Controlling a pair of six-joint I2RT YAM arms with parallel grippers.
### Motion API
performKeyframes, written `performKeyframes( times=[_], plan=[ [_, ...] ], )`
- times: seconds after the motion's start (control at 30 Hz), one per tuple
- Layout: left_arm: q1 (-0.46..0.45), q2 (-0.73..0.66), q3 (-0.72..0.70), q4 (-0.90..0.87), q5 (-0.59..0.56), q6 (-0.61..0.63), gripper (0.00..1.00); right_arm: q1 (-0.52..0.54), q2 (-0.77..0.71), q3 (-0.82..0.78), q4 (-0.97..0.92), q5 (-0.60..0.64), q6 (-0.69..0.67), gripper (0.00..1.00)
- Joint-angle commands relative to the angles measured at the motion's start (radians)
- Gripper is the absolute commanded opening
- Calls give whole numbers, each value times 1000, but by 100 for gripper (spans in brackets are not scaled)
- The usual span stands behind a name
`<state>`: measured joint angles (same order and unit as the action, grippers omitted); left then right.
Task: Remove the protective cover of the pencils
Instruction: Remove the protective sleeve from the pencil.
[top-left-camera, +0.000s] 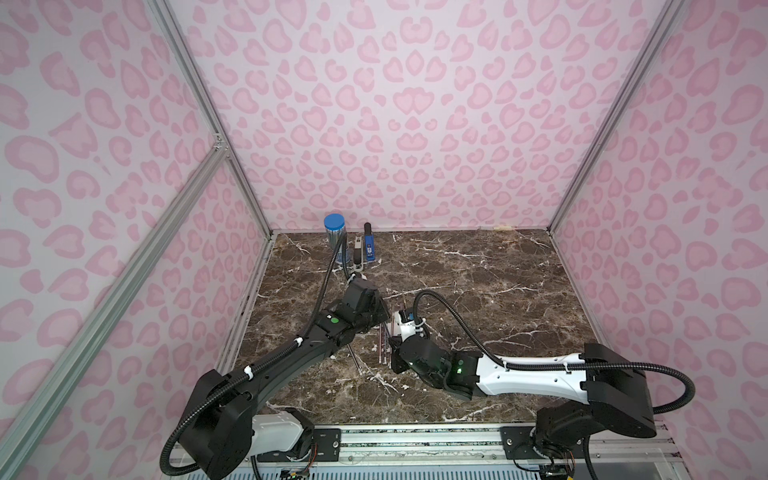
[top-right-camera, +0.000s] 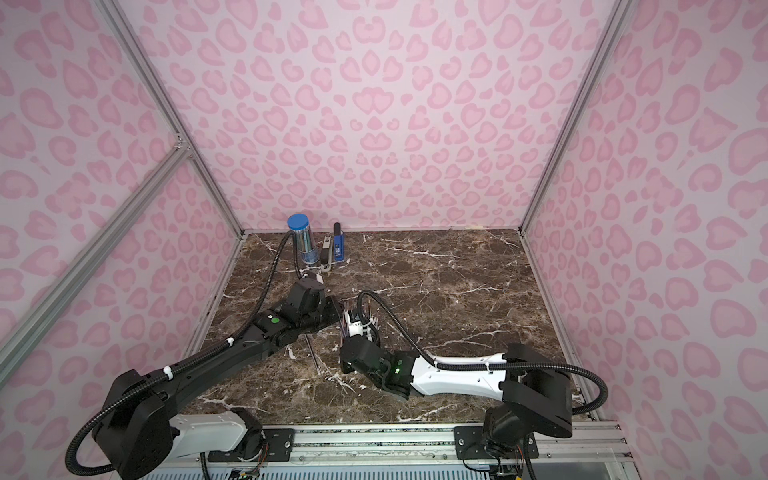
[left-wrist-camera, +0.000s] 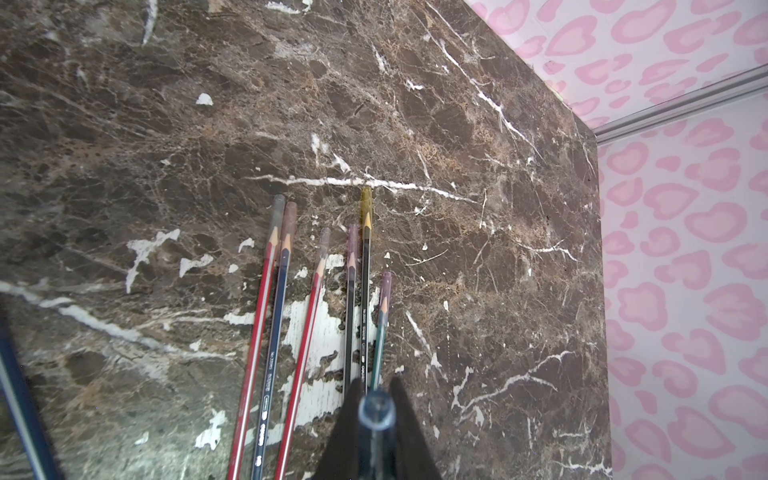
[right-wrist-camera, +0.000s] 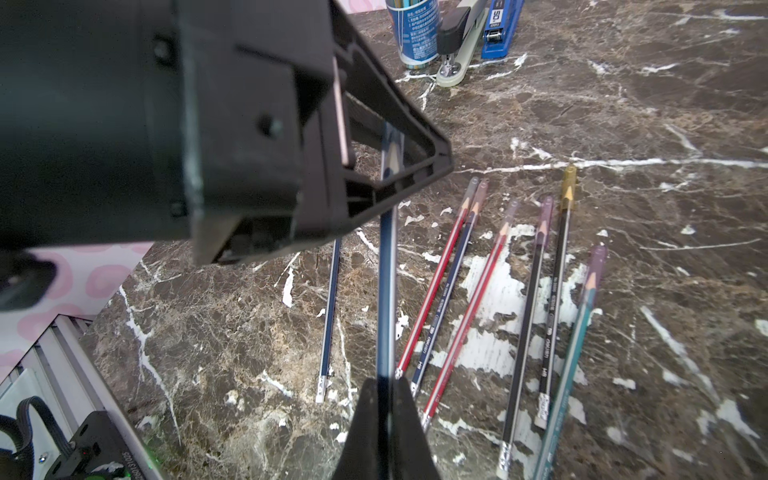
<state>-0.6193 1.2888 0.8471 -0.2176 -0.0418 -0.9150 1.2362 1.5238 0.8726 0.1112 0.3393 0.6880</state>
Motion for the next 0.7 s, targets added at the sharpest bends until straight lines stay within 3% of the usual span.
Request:
performKeyframes(
  times=[0.0,0.67],
  plan=[
    [1,-14,5,1,-56,-1,8,6,0,-5,5,-4,-9,0],
    [62,-25,27,-36,-115,23,7,62,41,12,27,-31,7,0]
  ],
)
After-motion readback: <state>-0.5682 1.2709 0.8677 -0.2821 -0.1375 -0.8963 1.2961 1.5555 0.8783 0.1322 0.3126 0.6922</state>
